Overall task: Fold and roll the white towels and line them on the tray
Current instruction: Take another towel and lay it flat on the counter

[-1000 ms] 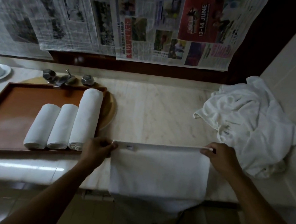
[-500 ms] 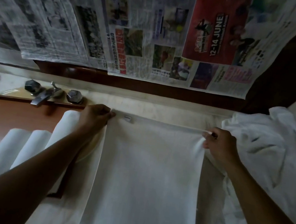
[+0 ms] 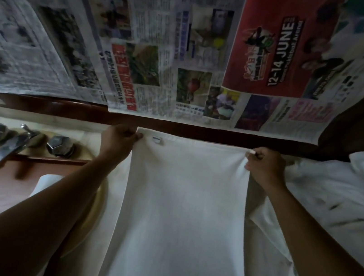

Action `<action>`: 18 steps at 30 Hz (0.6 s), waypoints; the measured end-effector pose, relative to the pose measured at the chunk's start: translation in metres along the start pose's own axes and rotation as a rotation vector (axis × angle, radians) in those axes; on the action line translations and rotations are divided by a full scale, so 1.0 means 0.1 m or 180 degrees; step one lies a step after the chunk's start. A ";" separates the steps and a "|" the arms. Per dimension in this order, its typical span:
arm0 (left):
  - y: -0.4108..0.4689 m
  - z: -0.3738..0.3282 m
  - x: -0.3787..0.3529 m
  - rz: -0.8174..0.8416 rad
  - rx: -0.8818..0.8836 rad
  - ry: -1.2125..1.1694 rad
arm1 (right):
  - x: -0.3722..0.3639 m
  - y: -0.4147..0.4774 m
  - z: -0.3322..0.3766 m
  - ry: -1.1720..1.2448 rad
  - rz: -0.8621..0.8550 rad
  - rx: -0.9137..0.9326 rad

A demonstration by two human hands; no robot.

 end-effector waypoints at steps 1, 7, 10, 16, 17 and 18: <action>0.06 0.10 -0.06 -0.0006 0.0085 0.0158 | -0.08 0.05 -0.05 -0.0002 -0.0024 -0.0046; -0.18 0.42 -0.55 -0.0044 -0.0079 0.1130 | -0.82 -0.22 -0.26 -0.0229 -0.0115 0.0271; -0.55 0.08 -1.15 0.0370 -0.0998 0.1286 | -1.35 -0.62 0.00 -0.0690 -0.0129 0.1067; -0.50 0.34 -1.75 0.1095 -0.1277 0.1830 | -1.82 -0.64 -0.06 -0.1758 0.0240 0.1536; -0.38 0.41 -1.66 0.0933 -0.1294 0.1967 | -1.71 -0.53 -0.14 -0.1865 0.0179 0.1495; -0.26 0.49 -1.54 0.0810 -0.1241 0.2048 | -1.57 -0.42 -0.21 -0.1956 0.0110 0.1391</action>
Point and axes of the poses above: each hand's wrist, its own y-axis towards the middle knuckle, its own x-axis out of the back of the hand, z = x × y, the point moved 10 cm from there along y, towards the middle knuckle, and after that the axes turned 8 degrees about z, right-handed, at the moved point
